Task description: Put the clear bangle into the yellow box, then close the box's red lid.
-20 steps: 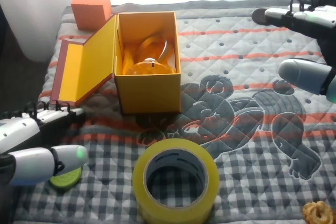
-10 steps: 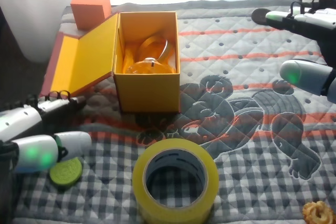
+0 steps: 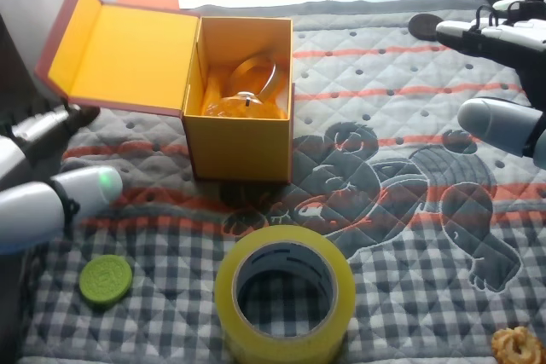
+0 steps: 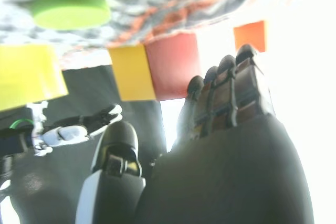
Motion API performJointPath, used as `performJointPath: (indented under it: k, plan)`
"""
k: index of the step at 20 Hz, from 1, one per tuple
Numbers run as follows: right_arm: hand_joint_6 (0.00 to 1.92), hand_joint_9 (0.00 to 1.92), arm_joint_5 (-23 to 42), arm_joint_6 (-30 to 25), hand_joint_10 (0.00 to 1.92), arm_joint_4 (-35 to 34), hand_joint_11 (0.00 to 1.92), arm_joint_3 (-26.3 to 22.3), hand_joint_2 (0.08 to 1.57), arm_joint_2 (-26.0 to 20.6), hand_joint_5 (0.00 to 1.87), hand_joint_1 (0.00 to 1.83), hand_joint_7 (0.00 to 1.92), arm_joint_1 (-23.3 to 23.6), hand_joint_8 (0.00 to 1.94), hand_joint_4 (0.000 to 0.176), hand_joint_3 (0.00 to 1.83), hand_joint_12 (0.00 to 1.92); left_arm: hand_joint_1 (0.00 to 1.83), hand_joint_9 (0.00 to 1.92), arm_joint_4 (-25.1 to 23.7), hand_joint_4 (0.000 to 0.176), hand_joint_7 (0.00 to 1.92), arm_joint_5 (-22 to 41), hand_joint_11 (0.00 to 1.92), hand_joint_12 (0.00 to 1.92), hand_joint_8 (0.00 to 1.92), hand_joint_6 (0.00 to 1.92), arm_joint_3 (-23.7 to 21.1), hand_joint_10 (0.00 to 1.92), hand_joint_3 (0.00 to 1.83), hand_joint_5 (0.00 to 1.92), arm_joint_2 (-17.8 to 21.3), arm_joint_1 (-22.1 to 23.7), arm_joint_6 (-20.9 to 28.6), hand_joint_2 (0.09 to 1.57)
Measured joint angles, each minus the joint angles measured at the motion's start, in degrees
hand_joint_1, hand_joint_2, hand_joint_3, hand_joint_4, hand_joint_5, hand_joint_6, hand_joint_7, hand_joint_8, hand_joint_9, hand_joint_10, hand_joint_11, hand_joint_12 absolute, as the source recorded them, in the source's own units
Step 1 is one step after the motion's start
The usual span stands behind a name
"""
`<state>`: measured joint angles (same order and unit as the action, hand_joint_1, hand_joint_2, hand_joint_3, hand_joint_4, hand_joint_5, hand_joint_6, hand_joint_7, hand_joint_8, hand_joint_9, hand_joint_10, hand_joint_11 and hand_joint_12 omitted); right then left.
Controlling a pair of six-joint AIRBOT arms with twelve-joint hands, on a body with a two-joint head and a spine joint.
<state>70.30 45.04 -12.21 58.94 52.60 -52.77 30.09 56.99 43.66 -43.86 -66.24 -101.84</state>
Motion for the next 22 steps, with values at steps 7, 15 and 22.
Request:
performJointPath:
  k: [7,15,22]
  plan:
    - [0.0,0.45,0.02,-0.02,0.0,-0.22,0.0,-0.04,1.27,0.0,0.39,0.0,0.56,0.0,0.0,0.053,0.0,0.61,0.0,0.0,0.11,0.042,0.0,3.65,0.0,0.0,0.0,0.0,2.4,0.0,0.0,0.0,-2.75,4.09,0.98,1.26]
    - [0.0,0.42,0.59,-0.07,0.0,-0.96,0.0,-0.04,1.27,0.0,0.38,0.0,0.55,-1.05,0.0,0.048,0.0,0.55,0.0,0.0,-10.62,0.006,0.0,-6.54,0.0,0.0,0.0,0.0,6.21,0.0,0.0,0.0,-7.15,15.5,1.14,1.22]
    - [0.0,0.44,0.72,-0.11,0.01,-1.11,0.01,-0.28,1.27,-0.83,0.38,0.0,0.55,-1.27,0.0,0.054,0.0,0.55,0.0,0.0,-19.82,0.014,0.0,-18.67,0.0,0.0,0.0,0.0,11.21,0.0,0.0,0.0,-14.21,22.27,0.37,1.24]
